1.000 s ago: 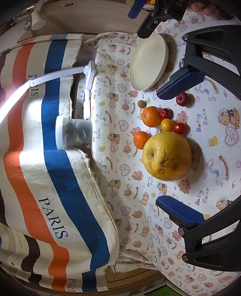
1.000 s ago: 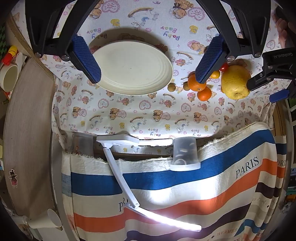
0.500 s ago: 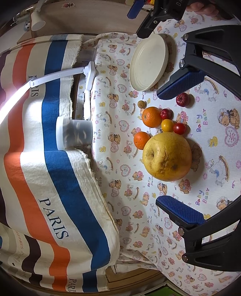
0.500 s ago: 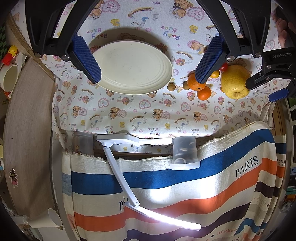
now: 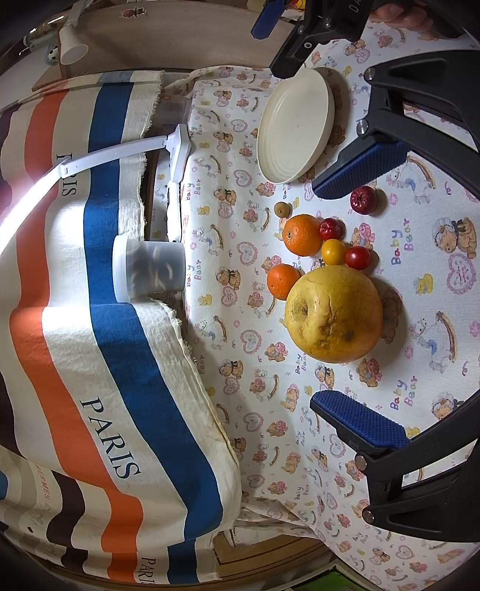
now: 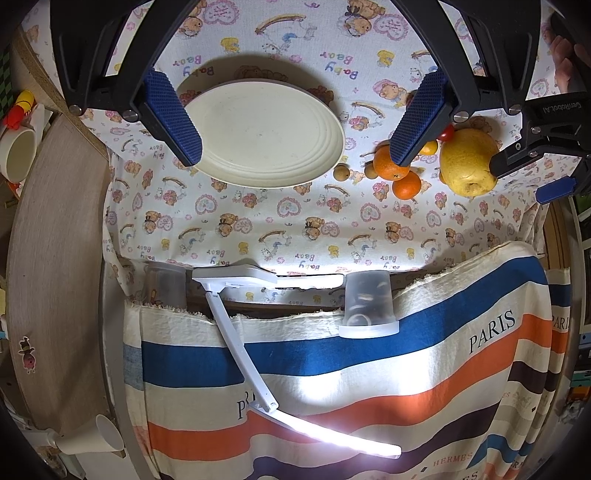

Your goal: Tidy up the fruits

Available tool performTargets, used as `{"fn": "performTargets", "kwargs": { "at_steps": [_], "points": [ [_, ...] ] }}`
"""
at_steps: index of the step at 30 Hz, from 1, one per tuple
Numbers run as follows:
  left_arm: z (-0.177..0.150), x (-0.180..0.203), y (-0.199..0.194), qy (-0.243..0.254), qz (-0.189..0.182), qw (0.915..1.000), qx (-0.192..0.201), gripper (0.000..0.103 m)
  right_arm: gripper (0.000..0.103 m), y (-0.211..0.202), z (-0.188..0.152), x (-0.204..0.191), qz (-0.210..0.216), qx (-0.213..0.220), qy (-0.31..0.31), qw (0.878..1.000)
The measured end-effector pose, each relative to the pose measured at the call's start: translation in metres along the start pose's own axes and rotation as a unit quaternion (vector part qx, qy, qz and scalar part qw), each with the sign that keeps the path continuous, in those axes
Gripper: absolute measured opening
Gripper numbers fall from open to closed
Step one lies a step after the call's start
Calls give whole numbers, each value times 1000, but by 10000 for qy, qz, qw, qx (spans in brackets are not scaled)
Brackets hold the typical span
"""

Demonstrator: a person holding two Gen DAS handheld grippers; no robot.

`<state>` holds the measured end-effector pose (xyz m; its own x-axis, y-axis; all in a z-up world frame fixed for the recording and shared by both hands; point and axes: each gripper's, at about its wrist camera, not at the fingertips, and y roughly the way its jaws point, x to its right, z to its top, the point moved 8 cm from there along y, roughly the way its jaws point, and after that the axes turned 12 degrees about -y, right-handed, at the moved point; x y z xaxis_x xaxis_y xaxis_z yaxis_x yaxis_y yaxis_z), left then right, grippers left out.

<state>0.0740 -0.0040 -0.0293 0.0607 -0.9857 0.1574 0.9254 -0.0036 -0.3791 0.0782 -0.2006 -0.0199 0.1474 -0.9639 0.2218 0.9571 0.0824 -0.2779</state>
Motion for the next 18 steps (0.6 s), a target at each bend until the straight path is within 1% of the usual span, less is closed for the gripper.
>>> {"fn": "performTargets", "kwargs": {
  "at_steps": [18],
  "points": [
    [-1, 0, -2, 63, -10, 10000, 67, 103, 103, 0, 0, -1, 5, 5, 0, 10000]
  ]
}}
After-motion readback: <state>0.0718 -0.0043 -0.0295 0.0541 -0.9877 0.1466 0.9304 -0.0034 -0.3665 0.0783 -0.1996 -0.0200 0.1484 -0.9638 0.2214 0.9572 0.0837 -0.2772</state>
